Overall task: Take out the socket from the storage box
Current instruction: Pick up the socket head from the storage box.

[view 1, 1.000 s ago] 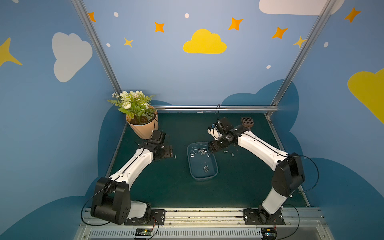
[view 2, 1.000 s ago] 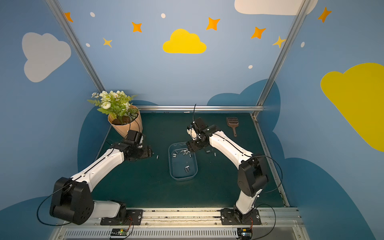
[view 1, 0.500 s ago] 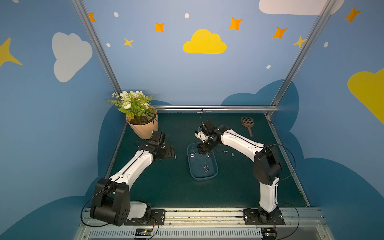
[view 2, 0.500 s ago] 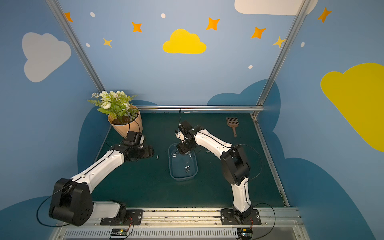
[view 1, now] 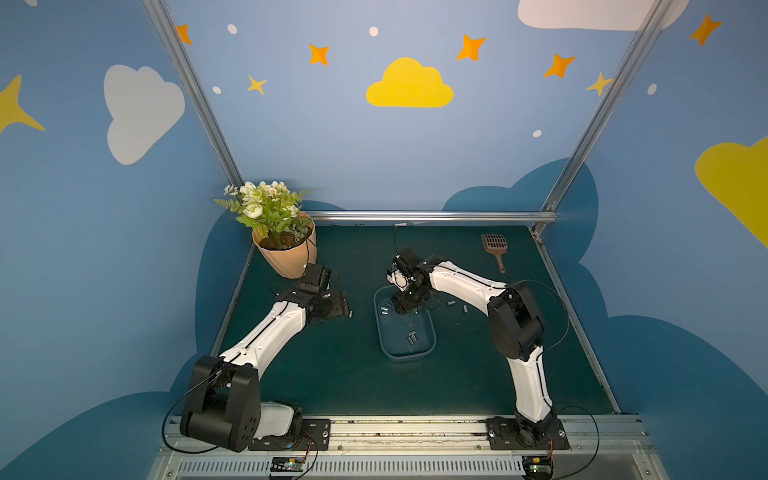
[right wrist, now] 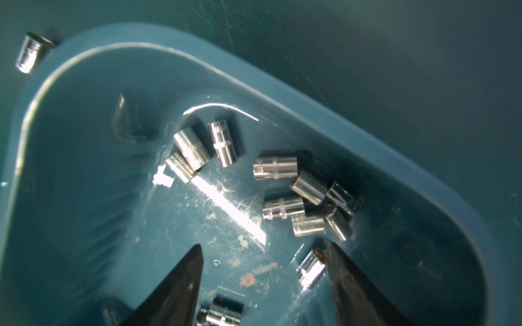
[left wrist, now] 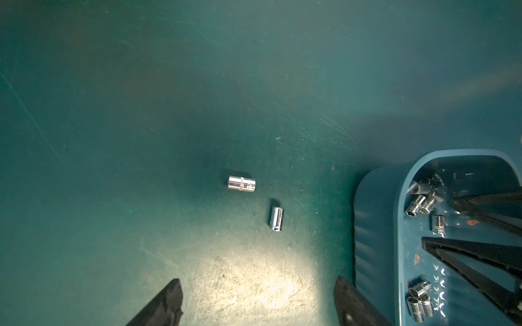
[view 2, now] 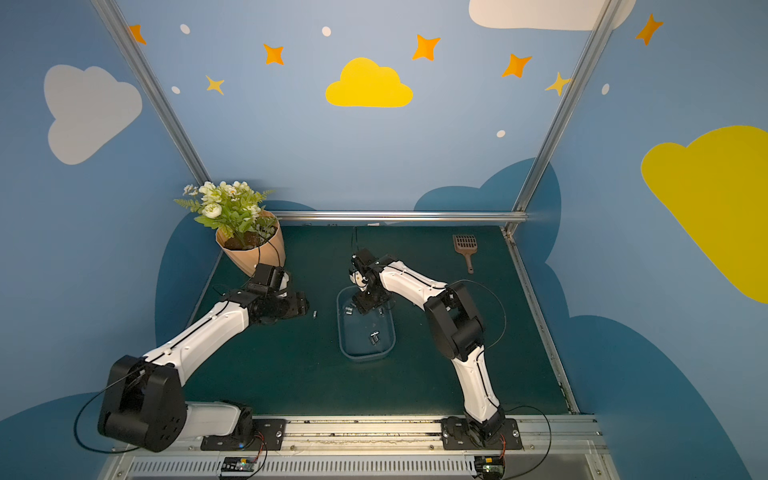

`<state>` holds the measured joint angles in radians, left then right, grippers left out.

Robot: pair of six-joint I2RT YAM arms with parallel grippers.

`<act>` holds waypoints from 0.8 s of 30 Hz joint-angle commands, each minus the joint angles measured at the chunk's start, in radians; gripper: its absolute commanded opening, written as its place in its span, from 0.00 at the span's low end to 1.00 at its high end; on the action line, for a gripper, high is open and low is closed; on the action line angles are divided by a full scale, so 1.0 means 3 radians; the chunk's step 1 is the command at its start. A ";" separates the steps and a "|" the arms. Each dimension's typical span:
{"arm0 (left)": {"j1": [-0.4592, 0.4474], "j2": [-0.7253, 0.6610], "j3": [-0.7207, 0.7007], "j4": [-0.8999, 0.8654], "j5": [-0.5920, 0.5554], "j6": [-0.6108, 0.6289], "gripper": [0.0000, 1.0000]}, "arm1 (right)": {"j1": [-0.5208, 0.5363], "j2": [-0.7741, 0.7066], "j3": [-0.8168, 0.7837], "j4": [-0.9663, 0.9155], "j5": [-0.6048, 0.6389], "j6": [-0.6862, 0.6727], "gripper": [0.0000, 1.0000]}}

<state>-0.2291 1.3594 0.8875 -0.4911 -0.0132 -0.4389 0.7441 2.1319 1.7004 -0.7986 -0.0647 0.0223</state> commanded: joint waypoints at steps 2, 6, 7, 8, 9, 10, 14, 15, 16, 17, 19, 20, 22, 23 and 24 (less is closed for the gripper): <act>0.0012 -0.0046 -0.0039 0.0009 0.0049 -0.0027 0.84 | 0.0015 0.0095 0.0079 -0.0020 -0.0004 0.0043 0.70; 0.0015 -0.0057 -0.0051 0.0007 0.0049 -0.0035 0.84 | 0.0011 0.0140 0.0094 -0.0007 -0.0013 0.0045 0.70; 0.0016 -0.0065 -0.0054 0.0008 0.0054 -0.0035 0.84 | 0.0014 0.0156 0.0101 -0.0007 -0.0014 0.0047 0.70; 0.0012 -0.0066 -0.0059 0.0010 0.0054 -0.0039 0.84 | 0.0015 0.0167 0.0100 -0.0007 -0.0010 0.0048 0.70; 0.0012 -0.0064 -0.0064 0.0011 0.0049 -0.0042 0.84 | 0.0014 0.0173 0.0105 -0.0007 -0.0009 0.0048 0.70; 0.0012 -0.0072 -0.0065 0.0010 0.0049 -0.0042 0.84 | 0.0015 0.0186 0.0107 -0.0007 -0.0006 0.0048 0.69; 0.0012 -0.0080 -0.0079 0.0008 0.0049 -0.0045 0.84 | 0.0014 0.0207 0.0119 -0.0035 0.0080 0.0082 0.69; 0.0012 -0.0082 -0.0079 0.0011 0.0049 -0.0046 0.85 | 0.0015 0.0215 0.0125 -0.0048 0.0101 0.0084 0.69; 0.0013 -0.0078 -0.0083 0.0016 0.0052 -0.0046 0.84 | 0.0015 0.0223 0.0130 -0.0057 0.0117 0.0084 0.69; 0.0012 -0.0078 -0.0085 0.0012 0.0057 -0.0046 0.85 | 0.0015 0.0231 0.0135 -0.0063 0.0127 0.0084 0.69; 0.0012 -0.0068 -0.0085 0.0021 0.0064 -0.0054 0.85 | 0.0020 0.0249 0.0145 -0.0073 0.0134 0.0084 0.69; 0.0012 -0.0064 -0.0085 0.0021 0.0064 -0.0053 0.85 | 0.0020 0.0259 0.0148 -0.0075 0.0132 0.0089 0.69; 0.0012 -0.0067 -0.0083 0.0026 0.0069 -0.0054 0.85 | 0.0024 0.0271 0.0148 -0.0064 0.0107 0.0083 0.69; 0.0013 -0.0066 -0.0081 0.0023 0.0069 -0.0052 0.85 | 0.0027 0.0269 0.0142 -0.0047 0.0086 0.0071 0.69; 0.0012 -0.0065 -0.0085 0.0025 0.0069 -0.0054 0.84 | 0.0032 0.0265 0.0132 -0.0030 0.0068 0.0061 0.69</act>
<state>-0.2291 1.3540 0.8711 -0.4843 -0.0029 -0.4530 0.7509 2.1838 1.7336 -0.7910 -0.0460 0.0410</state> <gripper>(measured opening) 0.845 0.692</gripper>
